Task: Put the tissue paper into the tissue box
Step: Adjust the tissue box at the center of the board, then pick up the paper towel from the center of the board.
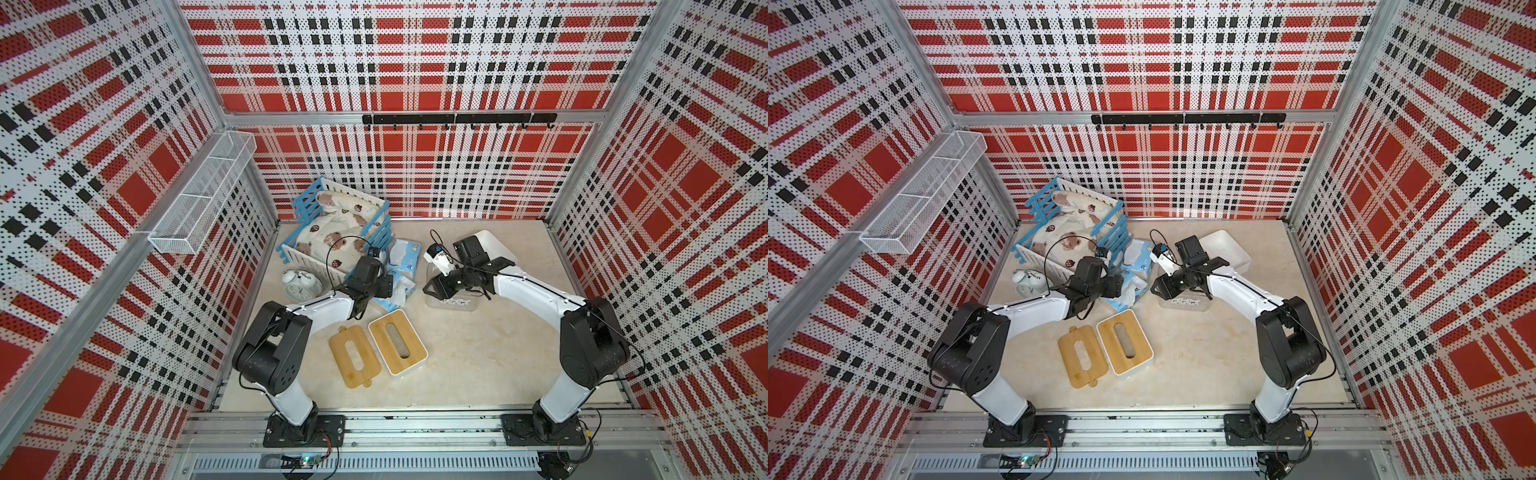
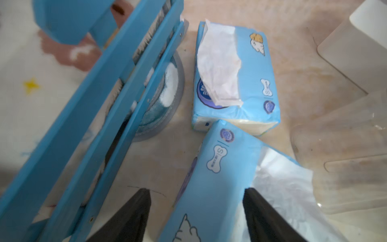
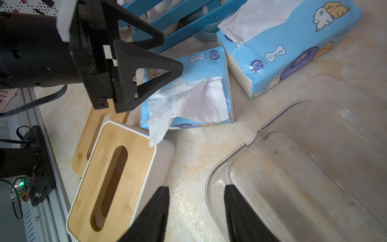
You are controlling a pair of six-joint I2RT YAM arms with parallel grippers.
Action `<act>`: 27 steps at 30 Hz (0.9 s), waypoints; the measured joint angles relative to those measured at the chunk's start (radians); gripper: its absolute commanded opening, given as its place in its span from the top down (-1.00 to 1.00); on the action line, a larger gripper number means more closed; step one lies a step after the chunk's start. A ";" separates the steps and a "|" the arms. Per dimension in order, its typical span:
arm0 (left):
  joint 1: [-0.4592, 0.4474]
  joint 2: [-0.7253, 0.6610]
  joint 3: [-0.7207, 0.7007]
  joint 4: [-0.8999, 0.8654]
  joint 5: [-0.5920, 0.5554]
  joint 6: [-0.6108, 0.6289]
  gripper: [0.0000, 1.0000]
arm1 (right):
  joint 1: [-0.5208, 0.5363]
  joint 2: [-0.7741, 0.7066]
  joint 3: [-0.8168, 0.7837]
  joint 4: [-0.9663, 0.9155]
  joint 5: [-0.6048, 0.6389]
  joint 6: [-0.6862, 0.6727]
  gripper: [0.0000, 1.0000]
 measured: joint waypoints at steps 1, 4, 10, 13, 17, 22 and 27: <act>0.016 0.005 0.006 -0.006 0.022 0.009 -0.51 | 0.000 0.000 0.004 -0.002 0.002 0.000 -0.01; 0.071 0.017 0.025 -0.017 0.110 0.015 -0.47 | 0.000 0.000 0.010 -0.002 0.006 0.001 -0.01; 0.120 0.022 0.030 -0.022 0.236 0.013 -0.31 | 0.000 -0.012 -0.011 0.014 0.013 0.019 -0.01; 0.130 0.029 0.030 -0.023 0.273 0.013 -0.20 | 0.000 -0.030 -0.035 0.020 0.013 0.027 0.00; 0.140 0.062 0.036 -0.028 0.300 0.015 -0.10 | 0.000 -0.055 -0.057 0.030 0.014 0.038 0.00; 0.142 0.096 0.051 -0.037 0.311 0.018 0.07 | 0.000 -0.074 -0.072 0.048 0.014 0.050 0.01; 0.132 0.125 0.081 -0.041 0.323 0.026 0.09 | 0.000 -0.074 -0.080 0.060 0.014 0.062 0.01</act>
